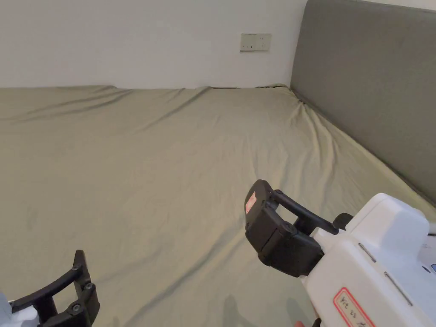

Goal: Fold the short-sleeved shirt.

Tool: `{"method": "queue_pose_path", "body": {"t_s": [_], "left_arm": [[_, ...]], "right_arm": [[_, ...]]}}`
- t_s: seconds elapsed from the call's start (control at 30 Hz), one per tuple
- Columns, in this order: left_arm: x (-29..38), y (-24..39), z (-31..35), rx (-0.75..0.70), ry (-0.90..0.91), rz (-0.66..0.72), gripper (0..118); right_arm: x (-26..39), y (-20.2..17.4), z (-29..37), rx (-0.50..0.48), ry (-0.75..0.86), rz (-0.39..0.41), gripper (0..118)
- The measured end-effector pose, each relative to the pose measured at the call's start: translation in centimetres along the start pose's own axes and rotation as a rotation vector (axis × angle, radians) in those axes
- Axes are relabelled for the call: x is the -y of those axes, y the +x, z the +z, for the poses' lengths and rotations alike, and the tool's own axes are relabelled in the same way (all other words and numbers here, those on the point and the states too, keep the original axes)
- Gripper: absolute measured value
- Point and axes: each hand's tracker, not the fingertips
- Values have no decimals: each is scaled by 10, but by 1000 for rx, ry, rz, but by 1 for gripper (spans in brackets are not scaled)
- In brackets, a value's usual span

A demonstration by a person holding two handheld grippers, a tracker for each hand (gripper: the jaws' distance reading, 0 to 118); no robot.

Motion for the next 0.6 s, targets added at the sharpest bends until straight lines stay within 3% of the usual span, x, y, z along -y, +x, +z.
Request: {"method": "queue_pose_path", "body": {"t_s": [0.27,0.6], "left_arm": [[-1,-1,0,-3,-3,4,118],[-2,0,1,0,0,6,118]], "right_arm": [[-1,2,3,-13,7,-25,118],[1,13,15,-237,86,-39,118]]}}
